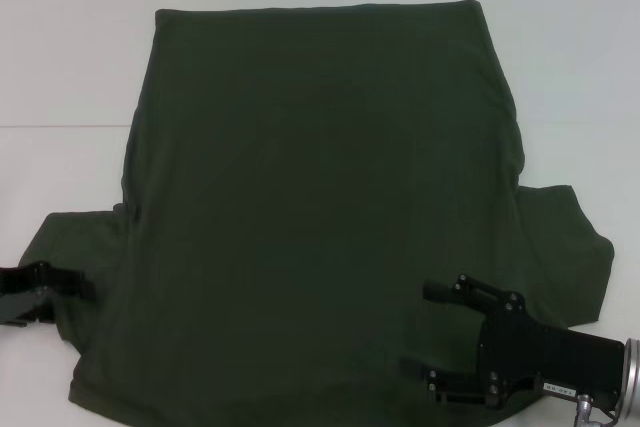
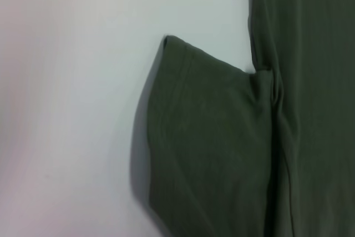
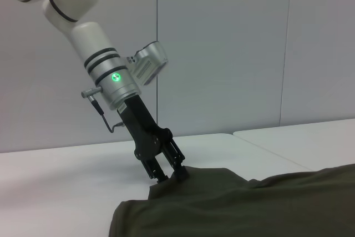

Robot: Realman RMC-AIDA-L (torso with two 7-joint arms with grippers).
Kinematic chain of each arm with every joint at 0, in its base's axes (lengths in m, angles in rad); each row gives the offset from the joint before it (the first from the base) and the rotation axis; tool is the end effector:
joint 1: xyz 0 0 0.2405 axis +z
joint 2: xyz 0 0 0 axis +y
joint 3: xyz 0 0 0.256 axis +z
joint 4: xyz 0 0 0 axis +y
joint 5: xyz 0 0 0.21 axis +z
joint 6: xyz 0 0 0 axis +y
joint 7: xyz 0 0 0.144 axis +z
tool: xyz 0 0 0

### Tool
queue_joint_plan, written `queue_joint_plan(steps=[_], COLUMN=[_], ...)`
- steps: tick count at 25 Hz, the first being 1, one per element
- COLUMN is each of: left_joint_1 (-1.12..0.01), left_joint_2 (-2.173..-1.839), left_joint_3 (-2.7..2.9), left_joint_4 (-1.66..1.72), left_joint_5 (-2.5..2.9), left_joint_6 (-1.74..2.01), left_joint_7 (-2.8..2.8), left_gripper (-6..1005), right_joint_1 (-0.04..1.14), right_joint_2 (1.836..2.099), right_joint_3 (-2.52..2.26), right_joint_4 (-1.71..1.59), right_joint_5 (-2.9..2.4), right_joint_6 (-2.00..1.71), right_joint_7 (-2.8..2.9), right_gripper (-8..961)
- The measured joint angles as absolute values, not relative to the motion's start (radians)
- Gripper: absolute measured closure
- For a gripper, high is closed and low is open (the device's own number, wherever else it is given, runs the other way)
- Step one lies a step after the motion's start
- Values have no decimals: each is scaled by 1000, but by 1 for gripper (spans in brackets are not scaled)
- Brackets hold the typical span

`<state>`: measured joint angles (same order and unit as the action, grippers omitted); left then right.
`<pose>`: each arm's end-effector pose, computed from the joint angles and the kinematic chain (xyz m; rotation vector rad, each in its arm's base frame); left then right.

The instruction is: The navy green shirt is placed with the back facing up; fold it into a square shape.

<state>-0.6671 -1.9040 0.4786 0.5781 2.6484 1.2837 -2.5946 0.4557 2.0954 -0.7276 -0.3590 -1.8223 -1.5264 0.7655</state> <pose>-0.3497 0.3699 0.0674 -1.7978 -1.9863 -0.1681 0.2806 0.2849 -0.0482 -2.6369 0.2240 0.8228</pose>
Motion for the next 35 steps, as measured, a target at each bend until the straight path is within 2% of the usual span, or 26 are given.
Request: queue_joint_plan(steps=[4,9,20,23,35], left_joint_1=[-669,-676,-681,-681,-677], left_joint_2=[-1906,-1906,-1905,-1908,-1913], left_joint_3=[520,525,551,551,564], left_joint_4=[599,601,604,623,649], left_joint_5=[2655,2659,2661,2661,2660], left_joint_6=[1286,1286,1280,1280,1293], left_joint_7=[-2600,-2603,-2596,-2595,-2597], left_gripper=[280,524,760,941,961], right_joint_1=[456,459,460,460,460], right_joint_2=[2095,2095,2094,2094,2094], right_joint_3=[-727,-727,-727,-727,-727], right_joint_4=[-359,-359,-359,-359,-359], right_joint_5=[-1822,-1821,-1819,-1819,-1819], right_joint_6=[-1526,-1526,-1532,-1532,-1535], right_joint_7=[766,765,766,766,765], right_gripper=[15,15,14,14,15])
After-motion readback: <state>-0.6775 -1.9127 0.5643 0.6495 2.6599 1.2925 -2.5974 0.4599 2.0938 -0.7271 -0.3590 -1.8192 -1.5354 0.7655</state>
